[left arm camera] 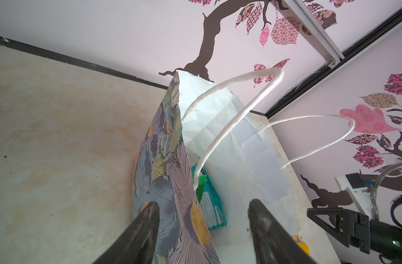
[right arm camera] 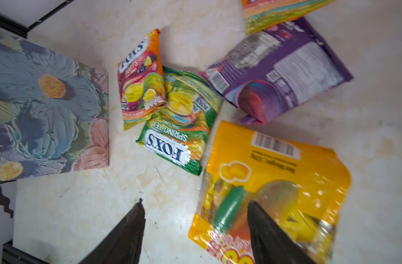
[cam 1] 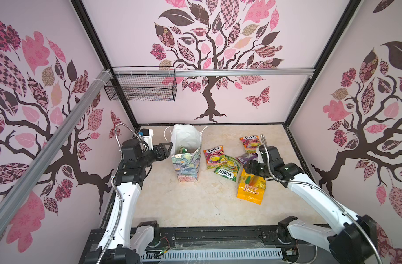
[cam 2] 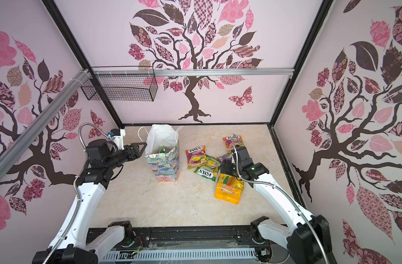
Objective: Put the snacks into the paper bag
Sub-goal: 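Move the right gripper farther from the robot to the pink Fox's Fruits packet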
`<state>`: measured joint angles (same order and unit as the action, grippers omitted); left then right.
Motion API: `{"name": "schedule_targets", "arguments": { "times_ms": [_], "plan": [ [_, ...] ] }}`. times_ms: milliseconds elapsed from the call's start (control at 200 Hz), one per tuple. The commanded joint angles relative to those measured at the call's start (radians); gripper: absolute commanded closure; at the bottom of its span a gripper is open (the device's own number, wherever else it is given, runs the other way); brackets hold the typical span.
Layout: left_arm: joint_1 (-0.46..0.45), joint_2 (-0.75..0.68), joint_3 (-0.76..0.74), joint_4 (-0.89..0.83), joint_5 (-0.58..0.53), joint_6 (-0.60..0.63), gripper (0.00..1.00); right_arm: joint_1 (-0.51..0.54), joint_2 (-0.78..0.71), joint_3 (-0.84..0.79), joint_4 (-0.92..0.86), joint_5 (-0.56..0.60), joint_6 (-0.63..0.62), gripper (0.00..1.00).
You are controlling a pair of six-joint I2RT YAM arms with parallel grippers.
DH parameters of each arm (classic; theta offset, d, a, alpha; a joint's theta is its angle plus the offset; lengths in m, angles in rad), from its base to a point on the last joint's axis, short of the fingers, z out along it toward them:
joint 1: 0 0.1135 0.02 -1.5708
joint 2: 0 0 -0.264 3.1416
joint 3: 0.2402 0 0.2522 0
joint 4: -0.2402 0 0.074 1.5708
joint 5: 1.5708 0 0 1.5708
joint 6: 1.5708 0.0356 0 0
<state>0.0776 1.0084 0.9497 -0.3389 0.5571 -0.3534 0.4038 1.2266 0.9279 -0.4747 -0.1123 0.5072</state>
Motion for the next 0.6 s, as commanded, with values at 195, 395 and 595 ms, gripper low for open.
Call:
{"name": "schedule_targets", "arguments": {
  "times_ms": [195, 395, 595],
  "plan": [
    [0.002, -0.010, -0.019, 0.009, -0.007, 0.018, 0.34, 0.013, 0.404, 0.246, 0.252, -0.166, -0.099, 0.27],
    [0.000, -0.008, -0.016, -0.001, -0.014, 0.025, 0.34, 0.011, 0.668, 0.444, 0.300, -0.234, -0.053, 0.28],
    [-0.001, 0.005, -0.016, -0.001, -0.011, 0.024, 0.34, -0.018, 0.834, 0.584, 0.307, -0.233, -0.004, 0.29]
  ]
}}
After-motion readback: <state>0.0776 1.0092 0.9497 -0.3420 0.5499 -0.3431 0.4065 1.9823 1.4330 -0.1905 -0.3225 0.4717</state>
